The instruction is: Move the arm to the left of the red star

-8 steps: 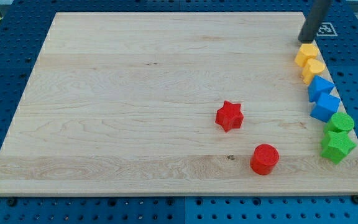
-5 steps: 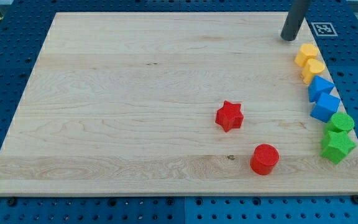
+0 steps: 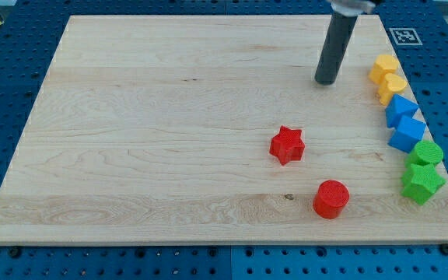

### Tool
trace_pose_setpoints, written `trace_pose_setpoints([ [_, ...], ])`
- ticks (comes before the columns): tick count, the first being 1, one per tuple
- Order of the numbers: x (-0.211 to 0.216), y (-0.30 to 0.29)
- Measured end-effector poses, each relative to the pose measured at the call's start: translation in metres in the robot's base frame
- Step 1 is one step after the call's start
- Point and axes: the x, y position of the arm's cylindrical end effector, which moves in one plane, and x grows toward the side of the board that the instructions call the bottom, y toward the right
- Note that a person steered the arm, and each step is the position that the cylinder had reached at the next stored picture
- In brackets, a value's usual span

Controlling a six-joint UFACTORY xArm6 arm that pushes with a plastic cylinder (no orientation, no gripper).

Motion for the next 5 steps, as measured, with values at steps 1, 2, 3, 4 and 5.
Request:
trace_pose_setpoints([
  [1,0.039,-0.006],
  [2,0.051,-0.043],
  [3,0.051,-0.047],
  [4,0.048,-0.071],
  [5,0.049,-0.099],
])
